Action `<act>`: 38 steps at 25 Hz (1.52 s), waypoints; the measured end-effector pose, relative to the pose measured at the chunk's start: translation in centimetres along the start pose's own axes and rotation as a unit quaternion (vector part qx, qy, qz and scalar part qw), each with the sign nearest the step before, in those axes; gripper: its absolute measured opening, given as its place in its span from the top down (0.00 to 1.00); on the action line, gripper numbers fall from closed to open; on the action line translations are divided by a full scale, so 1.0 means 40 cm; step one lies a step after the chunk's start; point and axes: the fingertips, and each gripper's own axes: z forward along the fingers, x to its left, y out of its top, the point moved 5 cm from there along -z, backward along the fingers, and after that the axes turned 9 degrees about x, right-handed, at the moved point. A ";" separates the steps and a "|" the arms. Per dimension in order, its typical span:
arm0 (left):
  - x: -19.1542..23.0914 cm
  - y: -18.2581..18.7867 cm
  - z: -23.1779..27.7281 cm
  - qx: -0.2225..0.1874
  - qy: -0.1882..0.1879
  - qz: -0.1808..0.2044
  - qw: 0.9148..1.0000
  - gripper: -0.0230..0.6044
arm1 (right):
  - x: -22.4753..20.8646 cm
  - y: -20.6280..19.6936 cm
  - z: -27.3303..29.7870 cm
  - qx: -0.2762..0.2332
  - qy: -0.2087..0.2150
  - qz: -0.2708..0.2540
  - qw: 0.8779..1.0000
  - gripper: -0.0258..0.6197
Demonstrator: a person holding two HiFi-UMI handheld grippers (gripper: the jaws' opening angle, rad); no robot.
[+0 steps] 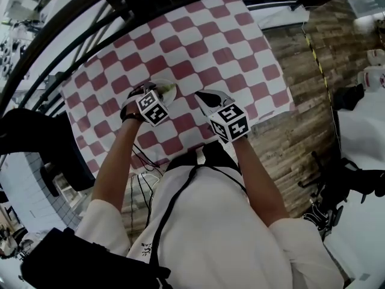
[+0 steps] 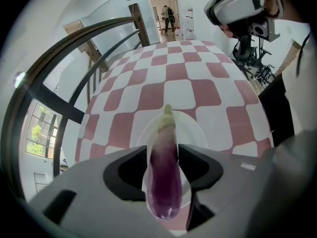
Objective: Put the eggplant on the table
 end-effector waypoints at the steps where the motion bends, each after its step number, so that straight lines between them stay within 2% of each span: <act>1: -0.001 0.000 0.000 -0.001 0.000 0.002 1.000 0.64 | -0.002 0.000 -0.002 0.000 -0.001 0.001 1.000 0.95; 10: -0.007 -0.008 -0.005 -0.007 0.006 -0.011 1.000 0.64 | 0.001 -0.003 -0.017 0.000 -0.005 -0.001 1.000 0.95; 15: -0.009 -0.004 -0.022 -0.025 0.010 -0.036 0.999 0.57 | 0.007 -0.002 -0.024 0.000 -0.001 -0.007 1.000 0.95; 23: -0.010 -0.024 -0.054 -0.051 0.018 -0.091 0.994 0.57 | 0.024 0.016 -0.027 0.003 0.011 -0.026 1.000 0.95; 31: -0.018 -0.032 -0.109 -0.093 0.030 -0.177 0.979 0.65 | 0.034 0.040 -0.040 -0.001 0.029 -0.050 0.998 0.95; 38: -0.047 -0.045 -0.171 -0.131 0.037 -0.240 0.961 0.69 | 0.049 0.061 -0.055 -0.002 0.046 -0.076 0.996 0.95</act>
